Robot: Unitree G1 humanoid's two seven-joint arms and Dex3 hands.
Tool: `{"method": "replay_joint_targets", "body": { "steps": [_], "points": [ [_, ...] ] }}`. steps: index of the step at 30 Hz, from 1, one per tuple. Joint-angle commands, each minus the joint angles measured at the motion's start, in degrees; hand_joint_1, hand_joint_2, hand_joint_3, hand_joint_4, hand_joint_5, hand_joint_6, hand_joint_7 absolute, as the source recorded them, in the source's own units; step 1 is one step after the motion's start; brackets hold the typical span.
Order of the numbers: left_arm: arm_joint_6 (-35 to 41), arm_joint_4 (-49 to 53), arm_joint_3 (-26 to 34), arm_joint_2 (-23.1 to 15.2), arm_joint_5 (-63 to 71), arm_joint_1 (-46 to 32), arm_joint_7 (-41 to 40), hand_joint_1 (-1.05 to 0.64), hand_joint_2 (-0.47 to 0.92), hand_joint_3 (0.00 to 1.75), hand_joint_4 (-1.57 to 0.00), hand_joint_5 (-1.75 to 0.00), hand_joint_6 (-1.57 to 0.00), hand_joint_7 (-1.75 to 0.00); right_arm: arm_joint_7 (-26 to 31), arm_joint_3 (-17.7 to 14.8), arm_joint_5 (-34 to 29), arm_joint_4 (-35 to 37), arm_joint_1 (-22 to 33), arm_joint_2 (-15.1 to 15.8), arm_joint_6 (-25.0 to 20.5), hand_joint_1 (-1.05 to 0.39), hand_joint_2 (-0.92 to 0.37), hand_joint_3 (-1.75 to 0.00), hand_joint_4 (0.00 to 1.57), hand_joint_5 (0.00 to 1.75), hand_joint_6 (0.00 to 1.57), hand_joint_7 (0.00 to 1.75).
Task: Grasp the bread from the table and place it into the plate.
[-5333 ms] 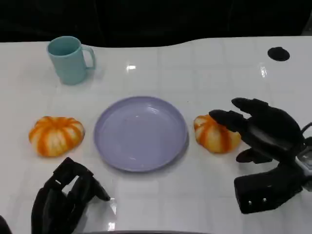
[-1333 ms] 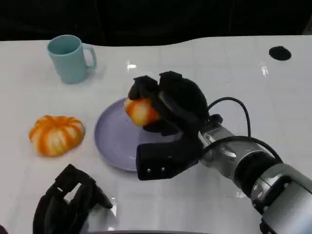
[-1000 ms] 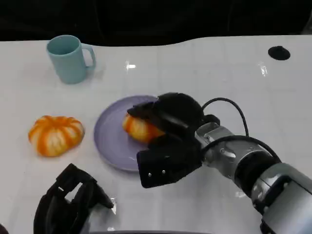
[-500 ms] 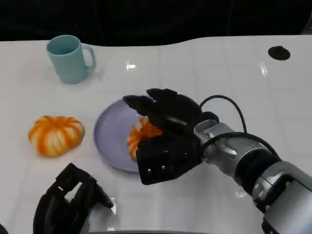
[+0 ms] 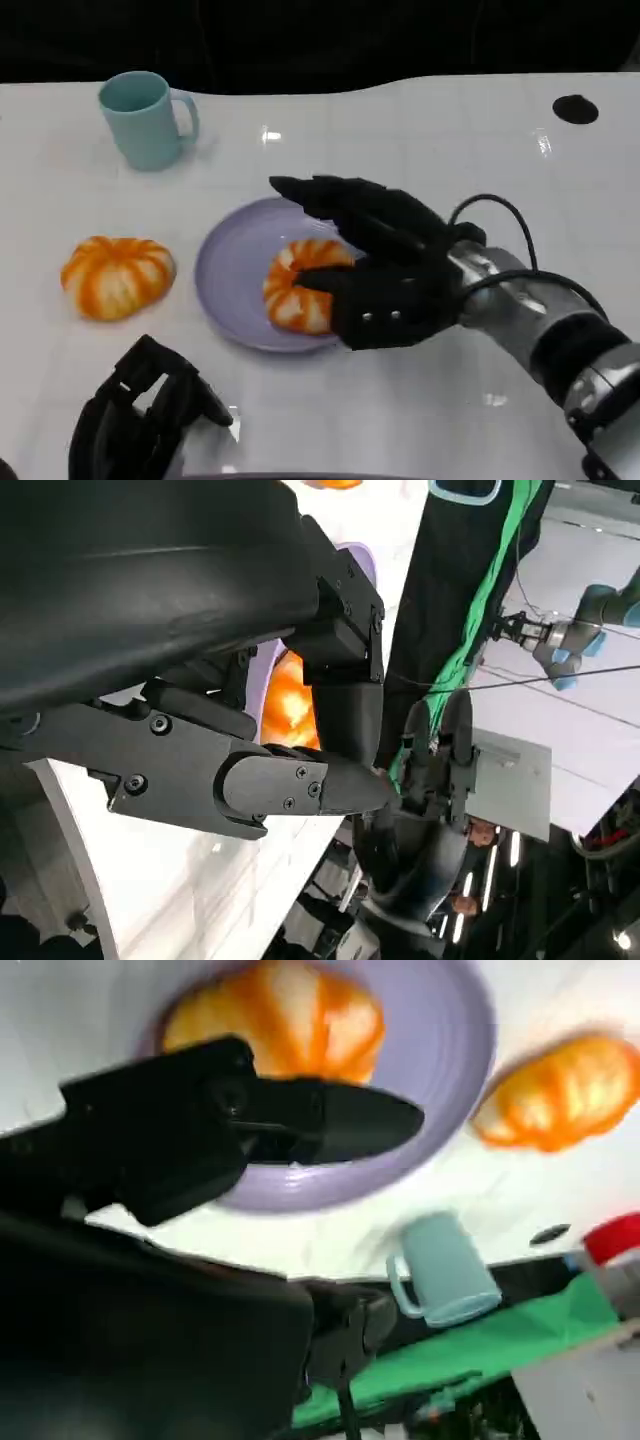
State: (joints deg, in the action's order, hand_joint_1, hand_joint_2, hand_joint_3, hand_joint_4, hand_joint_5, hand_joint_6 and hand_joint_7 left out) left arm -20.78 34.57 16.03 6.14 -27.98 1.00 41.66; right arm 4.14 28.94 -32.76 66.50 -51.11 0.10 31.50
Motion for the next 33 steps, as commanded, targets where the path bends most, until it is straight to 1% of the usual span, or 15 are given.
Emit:
{"method": "replay_joint_targets", "body": {
  "steps": [1, 6, 9, 12, 15, 17, 20, 21, 24, 25, 26, 27, 29, 31, 33],
  "points": [
    [-0.61, 0.45, 0.38, -0.83, -0.39, 0.20, 0.35, -0.52, 0.92, 0.29, -0.61, -1.75, -0.50, -1.50, -6.25, -4.94, 7.01, -4.04, 4.41, 1.91, 3.55, -0.86, -0.92, -0.56, 0.09, 0.04, 0.05, 0.02],
    [-0.76, 0.18, 0.03, -0.71, 0.16, 0.22, -0.33, -0.53, 0.92, 0.29, -0.60, -1.75, -0.50, -1.50, -18.22, -12.40, 19.81, -9.99, 10.68, 1.70, 3.63, -0.80, -0.92, -0.53, 0.14, 0.06, 0.07, 0.02],
    [-0.67, -0.11, -0.16, -0.56, 0.41, 0.20, -0.88, -0.53, 0.92, 0.28, -0.61, -1.75, -0.50, -1.50, -24.68, -16.29, 26.90, -14.63, 15.39, 2.30, 2.43, -0.74, -0.92, -0.54, 0.19, 0.08, 0.15, 0.05],
    [-0.74, -0.27, -0.32, -0.45, 0.55, 0.13, -1.17, -0.53, 0.92, 0.27, -0.61, -1.75, -0.50, -1.50, -29.14, -18.38, 30.84, -18.84, 19.41, 3.52, 1.34, -0.69, -0.92, -0.54, 0.27, 0.12, 0.23, 0.09],
    [-0.94, -0.22, -0.36, -0.45, 0.57, 0.19, -0.96, -0.53, 0.92, 0.27, -0.62, -1.75, -0.51, -1.51, -33.62, -20.44, 35.09, -23.03, 23.56, 4.71, -0.40, -0.63, -0.92, -0.53, 0.39, 0.18, 0.37, 0.14],
    [-0.85, -0.03, -0.32, -0.49, 0.48, 0.39, -0.85, -0.54, 0.92, 0.26, -0.62, -1.75, -0.50, -1.51, -38.26, -22.99, 40.56, -24.58, 26.01, 4.42, -2.73, -0.62, -0.92, -0.51, 0.46, 0.21, 0.43, 0.17],
    [-0.82, 0.12, -0.30, -0.52, 0.62, 0.54, -1.18, -0.55, 0.92, 0.26, -0.62, -1.75, -0.50, -1.53, -43.52, -26.10, 47.04, -26.82, 29.26, 4.02, -6.57, -0.57, -0.92, -0.45, 0.44, 0.71, 0.58, 0.23],
    [-0.90, 0.19, -0.30, -0.55, 0.72, 0.57, -1.29, -0.55, 0.92, 0.26, -0.62, -1.75, -0.50, -1.53, -44.68, -26.96, 48.56, -27.57, 30.45, 4.11, -7.68, -0.56, -0.92, -0.45, 0.44, 0.79, 0.60, 0.25],
    [-1.10, 0.49, -0.18, -0.61, 0.67, 0.72, -1.05, -0.54, 0.92, 0.26, -0.62, -1.75, -0.49, -1.54, -47.33, -28.99, 51.93, -30.04, 33.49, 4.54, -11.81, -0.54, -0.92, -0.44, 0.31, 1.22, 0.65, 0.36],
    [-1.06, 0.51, -0.13, -0.62, 0.59, 0.74, -0.99, -0.54, 0.92, 0.26, -0.62, -1.75, -0.49, -1.54, -47.75, -29.56, 52.86, -31.32, 34.72, 4.80, -13.72, -0.53, -0.92, -0.44, 0.28, 1.33, 0.62, 0.47],
    [-1.01, 0.51, -0.10, -0.62, 0.55, 0.75, -0.97, -0.54, 0.92, 0.26, -0.62, -1.75, -0.48, -1.54, -48.00, -30.00, 53.40, -32.36, 35.58, 4.94, -15.16, -0.53, -0.92, -0.43, 0.28, 1.43, 0.55, 0.71],
    [-0.72, 0.33, -0.12, -0.68, 0.55, 0.69, -1.07, -0.54, 0.92, 0.26, -0.62, -1.75, -0.48, -1.54, -48.04, -30.55, 54.18, -33.70, 36.86, 5.19, -17.08, -0.53, -0.92, -0.43, 0.28, 1.46, 0.53, 0.79],
    [-0.28, 0.01, -0.17, -0.83, 0.62, 0.57, -1.26, -0.54, 0.92, 0.26, -0.62, -1.75, -0.48, -1.54, -47.96, -31.32, 55.12, -36.01, 38.93, 5.60, -20.01, -0.50, -0.92, -0.46, 0.30, 1.59, 0.47, 1.08],
    [-0.31, -0.07, -0.24, -0.96, 0.74, 0.52, -1.18, -0.55, 0.92, 0.25, -0.62, -1.75, -0.48, -1.54, -47.75, -32.05, 55.66, -37.96, 40.65, 5.78, -22.63, -0.49, -0.92, -0.47, 0.31, 1.62, 0.45, 1.16],
    [-0.54, -0.14, -0.39, -1.15, 1.06, 0.48, -1.16, -0.54, 0.92, 0.27, -0.60, -1.75, -0.48, -1.53, -47.86, -32.93, 56.90, -39.68, 42.43, 5.85, -25.75, -0.51, -0.92, -0.44, 0.37, 1.72, 0.46, 1.27]
  ]
}}
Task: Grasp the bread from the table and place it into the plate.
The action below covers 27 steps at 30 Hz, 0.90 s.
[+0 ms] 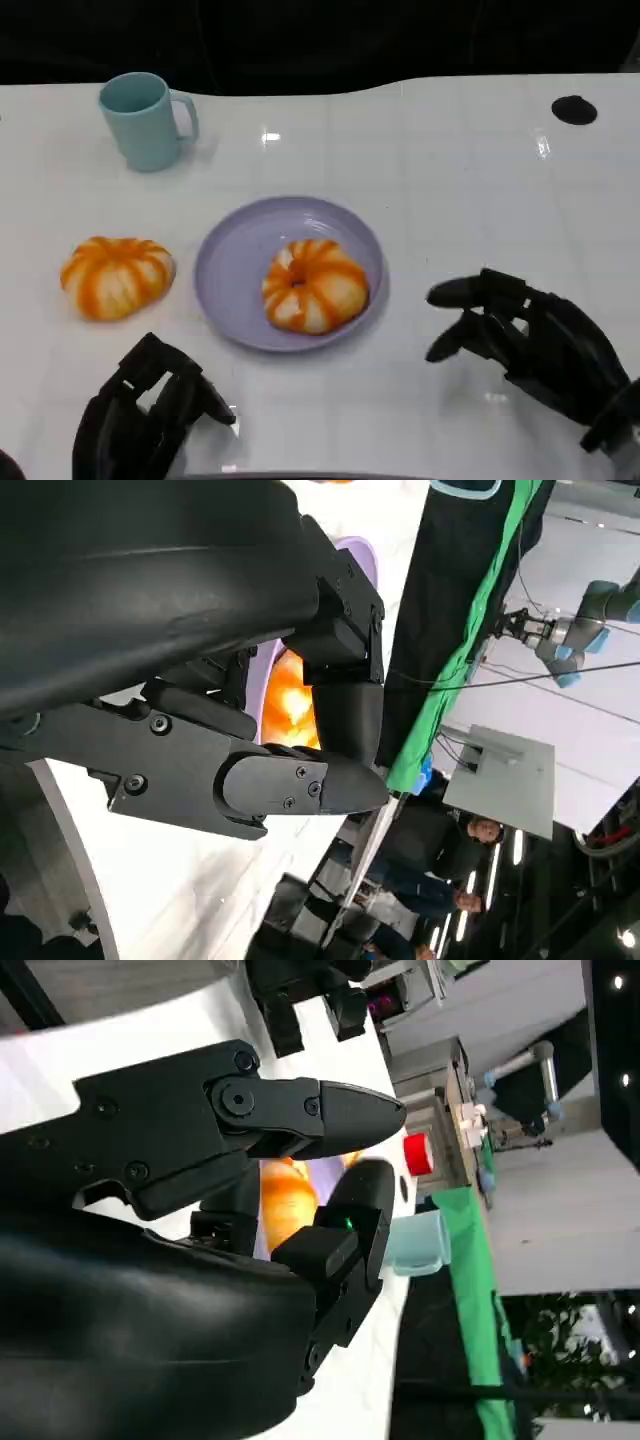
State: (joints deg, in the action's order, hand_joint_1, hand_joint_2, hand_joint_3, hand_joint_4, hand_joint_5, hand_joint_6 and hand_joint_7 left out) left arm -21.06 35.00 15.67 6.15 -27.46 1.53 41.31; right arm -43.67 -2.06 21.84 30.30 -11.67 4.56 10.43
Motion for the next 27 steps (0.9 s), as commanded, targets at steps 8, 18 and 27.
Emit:
{"method": "replay_joint_targets", "body": {
  "steps": [8, 18, 27],
  "points": [
    [-0.10, -0.77, 0.01, -1.51, 0.48, -0.04, -0.91, -0.54, 0.92, 0.28, -0.61, -1.75, -0.48, -1.53, 2.41, -4.18, 4.52, -9.58, 7.42, 1.19, -14.50, -0.43, -0.92, -0.39, 0.51, 1.75, 0.32, 1.73],
    [-0.80, 0.20, 0.31, -2.21, 0.47, 0.47, -0.41, -0.54, 0.92, 0.28, -0.61, -1.75, -0.50, -1.50, 4.90, -5.21, 5.35, -11.90, 8.18, 0.05, -20.20, -0.42, -0.92, -0.44, 0.58, 1.75, 0.35, 1.75],
    [-0.65, 0.93, 0.88, -2.29, -0.36, 0.81, 0.14, -0.55, 0.92, 0.25, -0.61, -1.75, -0.51, -1.50, 3.95, -5.03, 4.28, -9.53, 7.28, -0.90, -16.92, -0.44, -0.92, -0.50, 0.64, 1.75, 0.41, 1.75]
  ]
}}
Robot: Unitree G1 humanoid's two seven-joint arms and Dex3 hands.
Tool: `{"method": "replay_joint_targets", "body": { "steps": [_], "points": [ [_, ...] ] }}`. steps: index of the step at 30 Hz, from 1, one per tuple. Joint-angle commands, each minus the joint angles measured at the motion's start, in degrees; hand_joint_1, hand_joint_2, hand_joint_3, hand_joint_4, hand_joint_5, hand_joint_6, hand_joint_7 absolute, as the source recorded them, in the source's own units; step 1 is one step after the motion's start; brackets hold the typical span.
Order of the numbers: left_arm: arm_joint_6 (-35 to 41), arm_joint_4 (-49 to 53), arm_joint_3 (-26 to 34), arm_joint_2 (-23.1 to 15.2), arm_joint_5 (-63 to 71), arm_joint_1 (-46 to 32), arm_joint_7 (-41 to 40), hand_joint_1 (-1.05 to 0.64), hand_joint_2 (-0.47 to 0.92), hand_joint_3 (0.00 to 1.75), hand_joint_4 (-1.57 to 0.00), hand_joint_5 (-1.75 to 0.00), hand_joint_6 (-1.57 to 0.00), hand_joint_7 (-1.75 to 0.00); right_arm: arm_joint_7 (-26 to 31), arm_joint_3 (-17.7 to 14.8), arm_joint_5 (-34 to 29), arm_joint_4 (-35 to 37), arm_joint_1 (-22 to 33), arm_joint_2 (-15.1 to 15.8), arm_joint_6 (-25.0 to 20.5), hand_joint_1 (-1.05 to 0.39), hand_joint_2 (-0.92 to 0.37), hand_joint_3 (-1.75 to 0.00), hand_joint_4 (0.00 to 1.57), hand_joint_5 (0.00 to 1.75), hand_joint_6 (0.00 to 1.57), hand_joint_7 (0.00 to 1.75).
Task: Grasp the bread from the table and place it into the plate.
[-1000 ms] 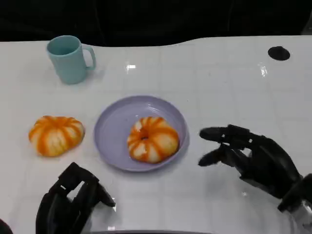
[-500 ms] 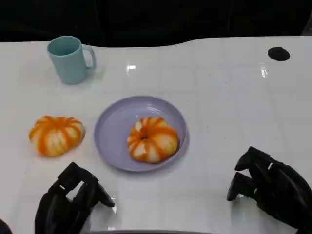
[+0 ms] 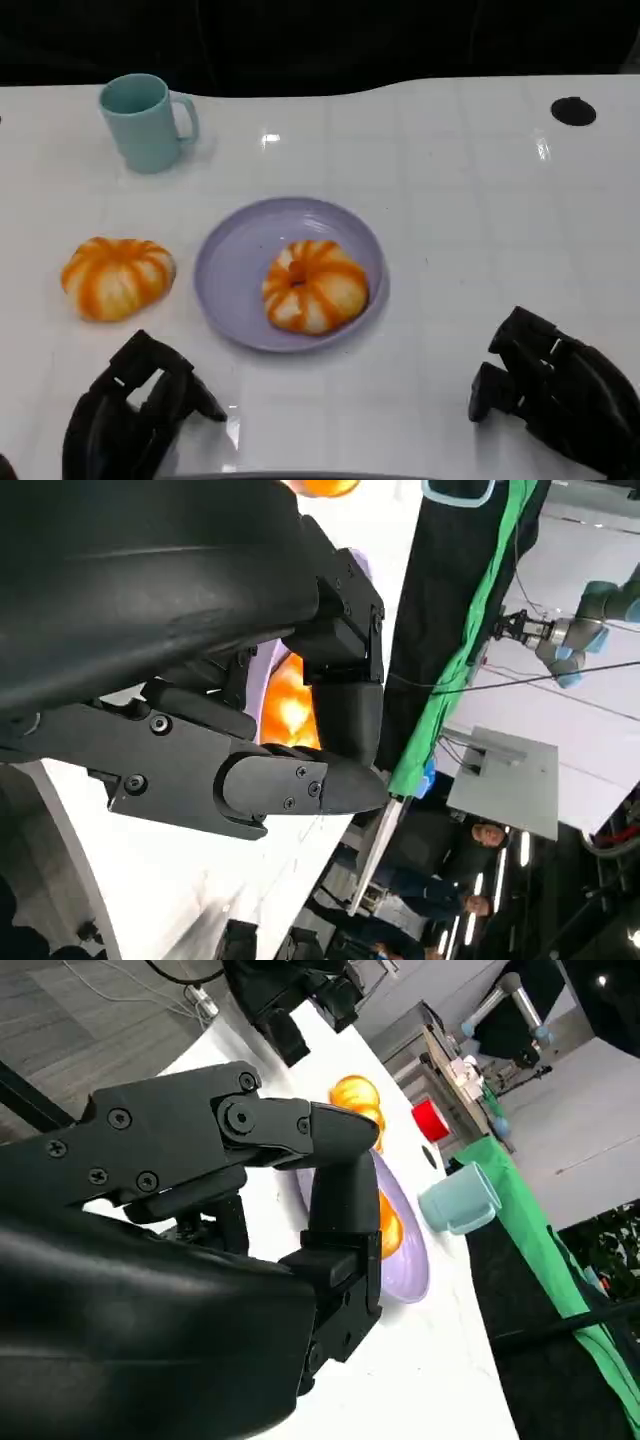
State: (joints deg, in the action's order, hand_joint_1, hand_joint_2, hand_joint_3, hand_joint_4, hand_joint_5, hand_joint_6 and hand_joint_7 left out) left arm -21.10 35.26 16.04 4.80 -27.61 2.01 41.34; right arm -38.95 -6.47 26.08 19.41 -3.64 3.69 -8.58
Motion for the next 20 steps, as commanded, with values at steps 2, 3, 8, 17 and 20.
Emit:
{"method": "replay_joint_targets", "body": {
  "steps": [2, 3, 8, 17, 20],
  "points": [
    [-0.68, 0.83, 0.53, -1.00, -0.17, 0.43, 0.17, -0.55, 0.92, 0.25, -0.62, -1.75, -0.50, -1.51, -1.15, -0.55, -0.10, 2.19, -1.12, -0.04, 2.71, -0.44, -0.92, -0.51, 0.65, 1.75, 0.42, 1.75],
    [-0.66, 1.00, 0.60, -1.02, -0.29, 0.54, 0.31, -0.55, 0.92, 0.25, -0.62, -1.75, -0.50, -1.51, -1.25, -0.57, -0.14, 2.57, -1.30, -0.09, 2.95, -0.43, -0.92, -0.51, 0.65, 1.75, 0.42, 1.75],
    [-0.38, 1.26, 0.77, -1.12, -0.34, 0.82, 0.46, -0.55, 0.92, 0.24, -0.62, -1.75, -0.51, -1.50, -2.71, -1.11, 0.45, 4.60, -2.07, -0.48, 4.15, -0.42, -0.92, -0.49, 0.66, 1.75, 0.43, 1.75],
    [-0.75, 2.24, 1.01, -1.60, 0.08, 1.50, 0.47, -0.55, 0.92, 0.27, -0.61, -1.75, -0.50, -1.51, -2.30, -1.18, 0.45, 4.85, -2.56, -0.70, 3.82, -0.44, -0.92, -0.44, 0.67, 1.75, 0.44, 1.75],
    [-1.28, 2.91, 1.16, -1.61, 0.03, 1.86, 0.70, -0.54, 0.92, 0.27, -0.62, -1.75, -0.51, -1.50, -2.75, -1.25, 0.44, 5.18, -2.50, -0.74, 4.30, -0.44, -0.92, -0.42, 0.67, 1.75, 0.44, 1.75]
  ]
}}
